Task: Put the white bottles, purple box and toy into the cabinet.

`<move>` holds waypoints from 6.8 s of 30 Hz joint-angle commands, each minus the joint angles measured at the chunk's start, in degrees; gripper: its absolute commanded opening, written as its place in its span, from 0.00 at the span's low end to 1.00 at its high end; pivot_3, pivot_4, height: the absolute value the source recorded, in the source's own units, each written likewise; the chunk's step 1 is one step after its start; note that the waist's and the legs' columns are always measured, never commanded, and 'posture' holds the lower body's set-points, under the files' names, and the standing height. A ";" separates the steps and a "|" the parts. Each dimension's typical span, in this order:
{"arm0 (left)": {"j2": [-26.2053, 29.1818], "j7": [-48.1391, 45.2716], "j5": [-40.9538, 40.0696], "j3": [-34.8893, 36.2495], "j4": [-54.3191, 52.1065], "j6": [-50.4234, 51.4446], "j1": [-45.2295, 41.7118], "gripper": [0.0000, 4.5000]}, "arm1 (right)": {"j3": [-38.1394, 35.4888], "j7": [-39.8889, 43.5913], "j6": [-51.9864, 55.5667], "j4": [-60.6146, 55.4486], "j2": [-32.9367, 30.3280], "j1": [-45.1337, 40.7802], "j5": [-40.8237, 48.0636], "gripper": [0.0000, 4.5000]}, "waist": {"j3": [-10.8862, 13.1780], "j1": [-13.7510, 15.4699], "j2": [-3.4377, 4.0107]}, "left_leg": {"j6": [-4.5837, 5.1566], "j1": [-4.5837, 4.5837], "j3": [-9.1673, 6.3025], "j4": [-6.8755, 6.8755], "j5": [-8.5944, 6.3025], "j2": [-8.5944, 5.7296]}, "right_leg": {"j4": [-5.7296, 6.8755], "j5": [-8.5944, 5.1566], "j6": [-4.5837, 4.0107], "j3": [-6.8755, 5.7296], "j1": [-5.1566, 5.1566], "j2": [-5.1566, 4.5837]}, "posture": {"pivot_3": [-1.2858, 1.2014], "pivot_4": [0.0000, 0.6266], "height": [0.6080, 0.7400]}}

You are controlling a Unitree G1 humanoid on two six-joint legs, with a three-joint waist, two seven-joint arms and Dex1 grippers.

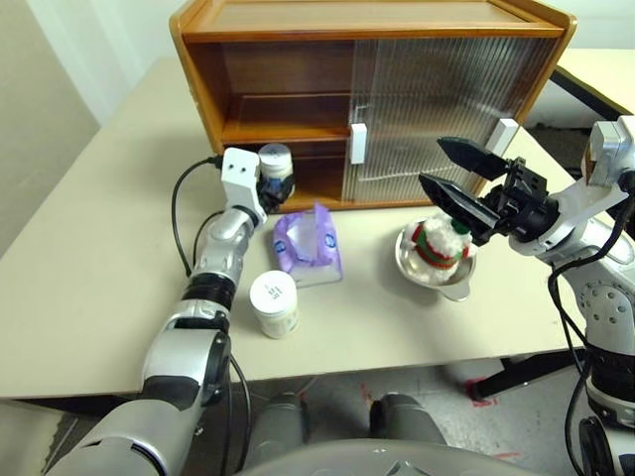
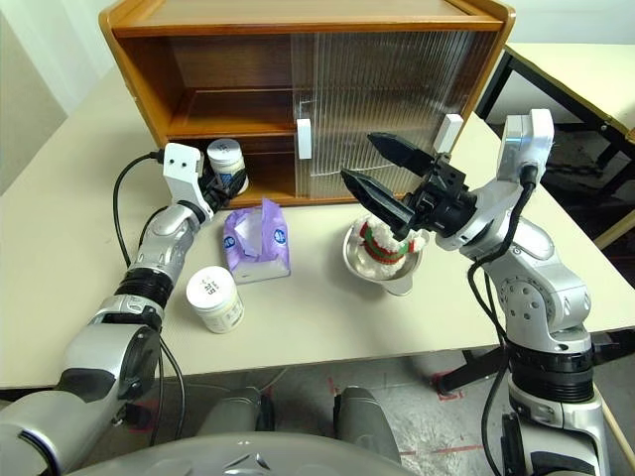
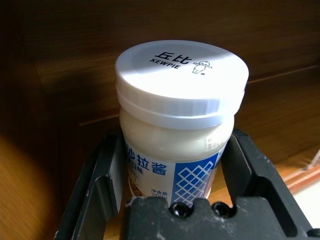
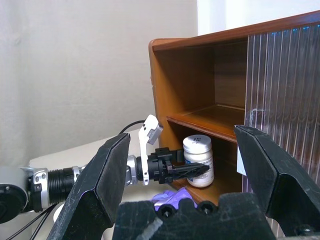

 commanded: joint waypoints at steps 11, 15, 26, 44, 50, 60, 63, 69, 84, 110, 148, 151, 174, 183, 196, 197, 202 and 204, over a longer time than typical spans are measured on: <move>-0.68 3.92 1.68 -0.13 7.86 -3.56 -5.33 0.68 | -0.49 -0.29 0.03 -0.98 -0.45 0.66 0.74 1.00 | 0.02 -0.94 -0.04 | -0.04 -0.01 0.00 0.00 -0.02 -0.01 | -0.01 0.04 0.05 0.00 0.00 0.00 | 0.50 0.00 1.00; -1.02 4.53 1.71 0.00 9.71 -3.55 -6.22 0.68 | -0.40 -0.38 0.08 -1.01 -0.46 0.45 0.79 1.00 | 0.02 -0.95 -0.04 | -0.07 -0.01 0.00 0.00 -0.04 -0.02 | -0.01 0.04 0.05 0.00 0.00 0.00 | 0.50 0.00 1.00; -1.62 5.59 1.76 0.19 12.28 -3.77 -6.93 0.68 | -0.58 -0.36 0.34 -0.94 -0.96 0.19 1.10 1.00 | 0.03 -1.01 -0.06 | -0.09 -0.01 0.00 0.00 -0.05 -0.01 | -0.02 0.05 0.06 0.00 0.00 0.00 | 0.50 0.00 1.00; -1.66 4.75 1.16 0.46 10.49 -4.04 -5.58 1.00 | 0.20 -0.01 0.24 -0.38 -0.54 -0.51 0.81 1.00 | 0.03 -0.99 -0.06 | -0.09 0.01 0.01 0.01 -0.05 -0.02 | -0.01 0.07 0.08 0.01 0.01 0.00 | 0.51 0.00 1.00; -1.72 4.27 0.77 0.51 7.61 -4.08 -3.56 1.00 | 0.36 0.20 0.22 -0.20 -0.38 -0.63 0.74 1.00 | 0.03 -0.97 -0.06 | -0.09 0.01 0.01 0.01 -0.05 -0.01 | -0.01 0.07 0.08 0.01 0.01 0.00 | 0.51 0.00 1.00; -1.88 4.31 -0.35 0.38 -6.14 -0.42 4.29 1.00 | 0.59 0.63 0.24 0.11 -0.26 -0.93 0.72 1.00 | 0.02 -0.96 -0.06 | -0.12 0.02 0.01 0.01 -0.07 0.03 | 0.00 0.11 0.03 0.04 0.01 -0.01 | 0.51 0.00 1.00; -2.08 4.62 -0.53 0.23 -11.74 1.89 7.31 1.00 | 0.57 0.78 0.27 0.25 -0.28 -1.03 0.71 1.00 | 0.02 -0.91 -0.06 | -0.12 0.03 0.01 0.01 -0.07 0.04 | 0.01 0.12 0.02 0.05 0.01 -0.01 | 0.51 0.00 1.00; -2.30 6.64 -0.31 0.41 -20.88 6.63 12.05 1.00 | 0.67 1.05 0.38 0.62 -0.19 -1.32 0.71 1.00 | 0.02 -0.87 -0.06 | -0.11 0.03 0.01 0.01 -0.07 0.04 | 0.01 0.14 0.01 0.06 0.02 -0.02 | 0.52 0.00 1.00; -3.20 8.87 -0.34 0.54 -28.42 11.31 15.87 0.26 | 0.75 0.93 0.64 0.52 -0.14 -1.50 0.76 1.00 | 0.01 -0.85 -0.06 | -0.11 0.06 0.02 0.02 -0.06 0.03 | 0.00 0.14 0.01 0.08 0.03 -0.01 | 0.52 0.00 1.00; -4.97 17.82 1.93 1.66 -14.48 6.34 7.39 0.01 | 0.77 0.47 0.92 0.24 -0.16 -1.78 0.78 1.00 | 0.01 -0.90 -0.07 | -0.12 0.05 0.04 0.02 -0.07 0.01 | -0.05 0.12 0.04 0.08 0.02 0.00 | 0.51 0.00 1.00; -4.12 15.17 1.78 2.45 10.04 -2.77 -4.74 0.01 | 0.62 -0.27 1.04 -0.55 -0.09 -1.51 0.88 1.00 | 0.02 -0.89 -0.08 | -0.16 0.03 0.10 0.02 -0.09 -0.01 | -0.09 0.10 0.15 0.08 0.01 -0.01 | 0.50 0.00 1.00; -4.35 14.42 1.84 2.29 10.91 -2.71 -5.42 0.01 | 0.56 -0.42 1.12 -0.71 -0.13 -1.44 0.92 1.00 | 0.02 -0.86 -0.08 | -0.16 0.03 0.10 0.02 -0.09 -0.01 | -0.09 0.10 0.16 0.08 0.02 -0.01 | 0.50 0.00 1.00; -5.64 12.85 1.86 2.60 14.11 -5.13 -8.93 0.01 | 0.41 -0.95 1.37 -1.51 -0.24 -0.57 1.22 1.00 | 0.03 0.34 -0.10 | -0.13 0.02 0.11 0.04 -0.07 -0.06 | -0.11 0.17 0.30 0.02 0.07 -0.09 | 0.50 0.00 1.00; -7.56 16.10 2.30 2.32 11.61 -6.42 -6.22 0.01 | 0.81 -0.63 1.61 -0.70 -0.06 -1.41 1.12 1.00 | 0.03 0.59 -0.10 | -0.13 -0.08 0.11 0.04 -0.07 -0.05 | -0.32 0.21 0.30 0.02 0.07 -0.12 | 0.51 0.00 1.00; -7.72 18.34 3.56 1.59 13.61 -5.83 -7.79 0.01 | 0.92 -0.71 1.80 -1.00 0.11 -1.63 1.17 1.00 | 0.03 0.34 -0.10 | -0.13 -0.08 0.25 0.03 -0.07 -0.05 | -0.33 0.20 0.31 0.02 0.00 -0.10 | 0.50 0.00 1.00; -7.62 18.19 3.60 1.56 13.90 -5.80 -8.00 0.01 | 0.92 -0.75 1.78 -1.05 0.13 -1.59 1.15 1.00 | 0.03 0.33 -0.11 | -0.13 -0.08 0.26 0.03 -0.07 -0.05 | -0.33 0.20 0.31 0.02 0.00 -0.10 | 0.50 0.00 1.00; -7.18 16.04 3.58 1.39 15.50 -5.19 -9.32 0.01 | 0.89 -1.05 1.73 -1.42 0.32 -1.37 1.15 1.00 | 0.03 0.19 -0.11 | -0.13 -0.08 0.35 0.03 -0.07 -0.05 | -0.33 0.20 0.31 0.02 -0.01 -0.09 | 0.50 0.00 1.00; -7.06 14.89 3.43 1.46 15.98 -4.94 -9.78 0.01 | 0.85 -1.13 1.71 -1.50 0.34 -1.27 1.15 1.00 | 0.03 0.15 -0.10 | -0.13 -0.08 0.37 0.03 -0.07 -0.05 | -0.33 0.20 0.30 0.02 -0.01 -0.09 | 0.50 0.00 1.00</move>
